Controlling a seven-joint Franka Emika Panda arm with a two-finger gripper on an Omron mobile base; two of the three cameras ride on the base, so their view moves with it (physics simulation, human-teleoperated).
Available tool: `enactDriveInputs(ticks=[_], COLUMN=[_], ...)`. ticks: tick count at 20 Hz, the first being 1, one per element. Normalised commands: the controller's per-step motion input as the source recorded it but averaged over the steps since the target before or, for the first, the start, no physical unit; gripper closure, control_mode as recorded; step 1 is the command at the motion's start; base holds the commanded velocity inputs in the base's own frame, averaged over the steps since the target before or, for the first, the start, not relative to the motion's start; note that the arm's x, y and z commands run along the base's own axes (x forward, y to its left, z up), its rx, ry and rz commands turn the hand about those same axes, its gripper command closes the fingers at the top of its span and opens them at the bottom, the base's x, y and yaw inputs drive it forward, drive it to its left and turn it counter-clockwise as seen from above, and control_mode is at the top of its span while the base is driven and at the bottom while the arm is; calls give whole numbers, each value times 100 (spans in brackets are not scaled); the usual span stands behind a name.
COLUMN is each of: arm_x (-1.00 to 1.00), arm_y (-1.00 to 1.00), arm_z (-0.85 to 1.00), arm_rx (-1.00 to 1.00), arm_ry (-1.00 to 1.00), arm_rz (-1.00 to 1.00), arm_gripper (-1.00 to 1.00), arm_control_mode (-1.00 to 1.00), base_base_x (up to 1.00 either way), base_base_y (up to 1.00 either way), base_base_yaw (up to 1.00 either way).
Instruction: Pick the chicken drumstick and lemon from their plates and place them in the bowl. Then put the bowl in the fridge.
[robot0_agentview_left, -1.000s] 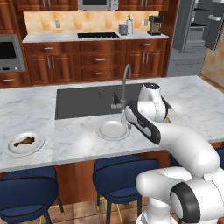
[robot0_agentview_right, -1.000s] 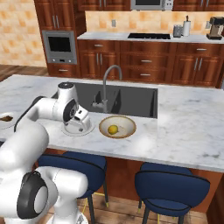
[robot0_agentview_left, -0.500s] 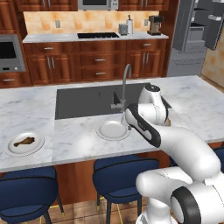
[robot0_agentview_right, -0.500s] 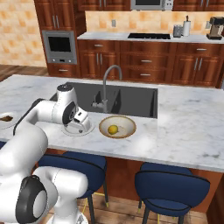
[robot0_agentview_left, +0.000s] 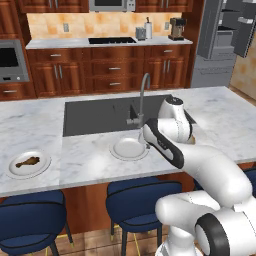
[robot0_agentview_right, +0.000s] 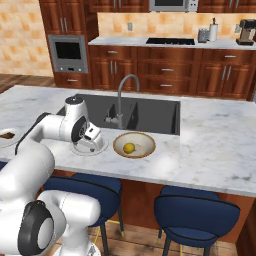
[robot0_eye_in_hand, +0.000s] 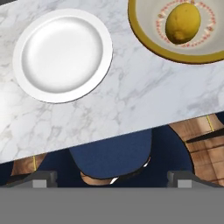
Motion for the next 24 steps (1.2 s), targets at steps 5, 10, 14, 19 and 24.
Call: enactDriveInputs(ticks=[5, 10, 14, 19, 24], arm_x=[0, 0, 0, 0, 0], arm_y=[0, 0, 0, 0, 0], arm_z=[0, 0, 0, 0, 0], arm_rx=[0, 0, 0, 0, 0], arm_ry=[0, 0, 0, 0, 0], arm_rz=[0, 0, 0, 0, 0], arm_gripper=[-100, -100, -100, -100, -100], arm_control_mode=[100, 100, 100, 100, 100], base_base_x=[-8, -12, -2, 5, 28], base_base_y=[9, 78, 81, 63, 52], base_base_yaw=[1, -1, -1, -3, -3])
